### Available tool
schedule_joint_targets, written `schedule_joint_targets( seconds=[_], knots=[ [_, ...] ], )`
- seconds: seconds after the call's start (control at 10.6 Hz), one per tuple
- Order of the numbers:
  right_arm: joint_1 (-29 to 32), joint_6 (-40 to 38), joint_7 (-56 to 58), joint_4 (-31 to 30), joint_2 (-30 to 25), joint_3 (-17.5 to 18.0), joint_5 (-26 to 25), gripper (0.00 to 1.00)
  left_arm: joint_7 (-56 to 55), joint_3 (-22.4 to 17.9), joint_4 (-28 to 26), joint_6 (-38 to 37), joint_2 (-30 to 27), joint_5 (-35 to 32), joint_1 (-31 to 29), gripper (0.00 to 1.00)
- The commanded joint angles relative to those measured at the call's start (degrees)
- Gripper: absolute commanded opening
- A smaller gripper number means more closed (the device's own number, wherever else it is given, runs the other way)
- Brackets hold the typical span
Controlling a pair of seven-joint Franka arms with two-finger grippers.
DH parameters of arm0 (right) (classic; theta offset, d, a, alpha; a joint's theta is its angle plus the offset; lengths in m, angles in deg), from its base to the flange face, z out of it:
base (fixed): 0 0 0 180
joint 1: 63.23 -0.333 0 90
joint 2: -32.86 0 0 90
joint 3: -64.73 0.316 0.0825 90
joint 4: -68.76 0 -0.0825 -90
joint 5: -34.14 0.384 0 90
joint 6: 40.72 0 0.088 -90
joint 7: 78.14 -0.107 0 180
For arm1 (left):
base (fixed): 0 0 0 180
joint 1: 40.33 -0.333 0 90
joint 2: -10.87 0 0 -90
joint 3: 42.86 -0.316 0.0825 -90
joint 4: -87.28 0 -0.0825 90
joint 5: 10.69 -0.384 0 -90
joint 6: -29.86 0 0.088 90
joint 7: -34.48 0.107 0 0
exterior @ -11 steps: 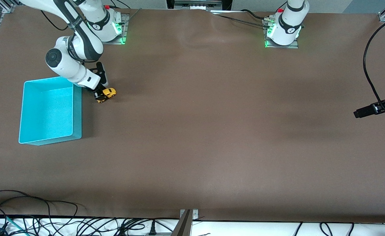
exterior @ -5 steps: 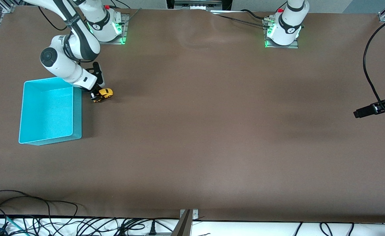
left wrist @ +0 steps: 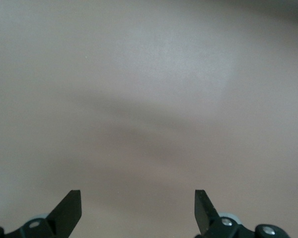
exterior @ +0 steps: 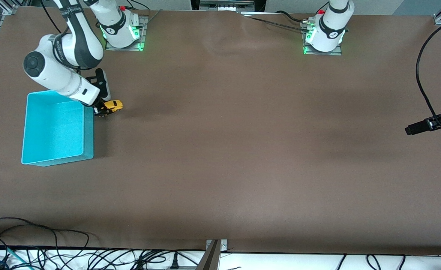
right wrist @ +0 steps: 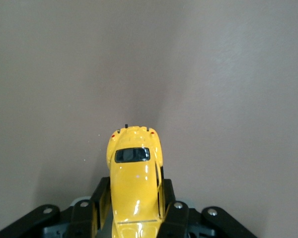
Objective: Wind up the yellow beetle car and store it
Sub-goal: 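Lift the car with the right gripper and carry it into the cyan box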
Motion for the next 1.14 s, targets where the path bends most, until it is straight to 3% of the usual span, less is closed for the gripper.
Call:
schedule_joint_targets(
  seconds=[0.0,0.19,0.38,0.66,1.04],
  knots=[
    [2.5,-9.5,1.2,5.3,-3.0,0.8,1.6,0.00,1.6,-0.8,0.5,0.0,-0.3,1.8,0.4,1.00],
    [5.8,-13.8,4.7,8.6,-3.2,0.3,0.6,0.00,1.6,-0.8,0.5,0.0,-0.3,1.8,0.4,1.00],
    [8.3,-14.5,7.8,9.8,-2.2,-2.8,-4.7,0.00,1.6,-0.8,0.5,0.0,-0.3,1.8,0.4,1.00],
    [15.7,-14.2,16.1,10.1,-1.8,-3.1,-9.3,0.00,1.6,-0.8,0.5,0.0,-0.3,1.8,0.4,1.00],
    [19.8,-9.2,34.2,12.0,8.6,-5.2,-11.7,0.00,1.6,-0.7,0.5,0.0,-0.3,1.8,0.4,1.00]
  ],
)
